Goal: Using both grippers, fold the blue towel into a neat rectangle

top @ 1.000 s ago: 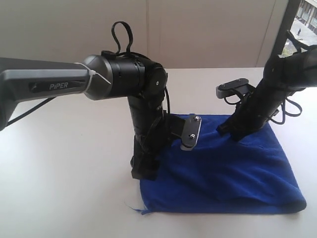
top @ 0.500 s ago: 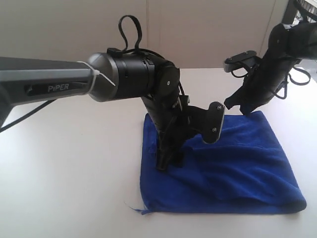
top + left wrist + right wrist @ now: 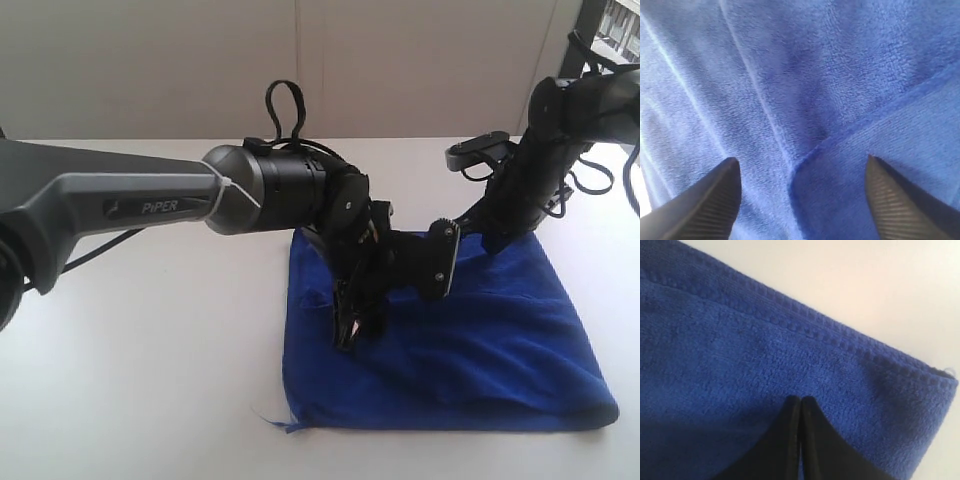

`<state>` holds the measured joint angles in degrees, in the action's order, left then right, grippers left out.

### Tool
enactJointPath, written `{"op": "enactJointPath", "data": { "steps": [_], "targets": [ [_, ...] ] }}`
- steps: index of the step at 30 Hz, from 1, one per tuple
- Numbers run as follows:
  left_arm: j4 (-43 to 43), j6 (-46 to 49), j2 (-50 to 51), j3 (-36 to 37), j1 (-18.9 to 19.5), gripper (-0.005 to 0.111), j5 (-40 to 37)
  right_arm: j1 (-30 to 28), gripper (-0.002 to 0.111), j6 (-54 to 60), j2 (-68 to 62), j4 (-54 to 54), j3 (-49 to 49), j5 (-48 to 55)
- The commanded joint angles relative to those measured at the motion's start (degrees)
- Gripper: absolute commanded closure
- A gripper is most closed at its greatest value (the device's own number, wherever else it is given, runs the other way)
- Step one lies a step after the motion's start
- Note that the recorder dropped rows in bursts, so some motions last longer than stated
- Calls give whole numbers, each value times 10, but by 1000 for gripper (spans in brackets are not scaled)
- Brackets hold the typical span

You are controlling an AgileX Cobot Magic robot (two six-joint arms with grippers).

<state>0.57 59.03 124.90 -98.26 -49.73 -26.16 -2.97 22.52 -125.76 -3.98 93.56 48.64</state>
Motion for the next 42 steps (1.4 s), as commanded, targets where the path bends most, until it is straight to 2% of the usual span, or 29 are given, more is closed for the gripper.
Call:
{"op": "enactJointPath", "data": {
  "steps": [1, 7, 17, 22, 36, 42],
  "targets": [
    [7, -1, 7, -1, -1, 36, -9, -3, 108, -2, -1, 1, 3, -5],
    [2, -3, 7, -1, -1, 50, -16, -3, 108, -2, -1, 1, 3, -8],
    [-28, -16, 7, -1, -1, 53, -39, -3, 108, -2, -1, 1, 3, -16],
    [-28, -16, 6, -1, -1, 72, -39, -3, 108, -2, -6, -1, 3, -16],
    [-28, -19, -22, -1, -1, 73, -50, -3, 108, -2, -40, -2, 3, -15],
    [-27, -19, -26, -1, -1, 88, -51, -3, 108, -2, -43, -2, 3, -16]
  ]
}}
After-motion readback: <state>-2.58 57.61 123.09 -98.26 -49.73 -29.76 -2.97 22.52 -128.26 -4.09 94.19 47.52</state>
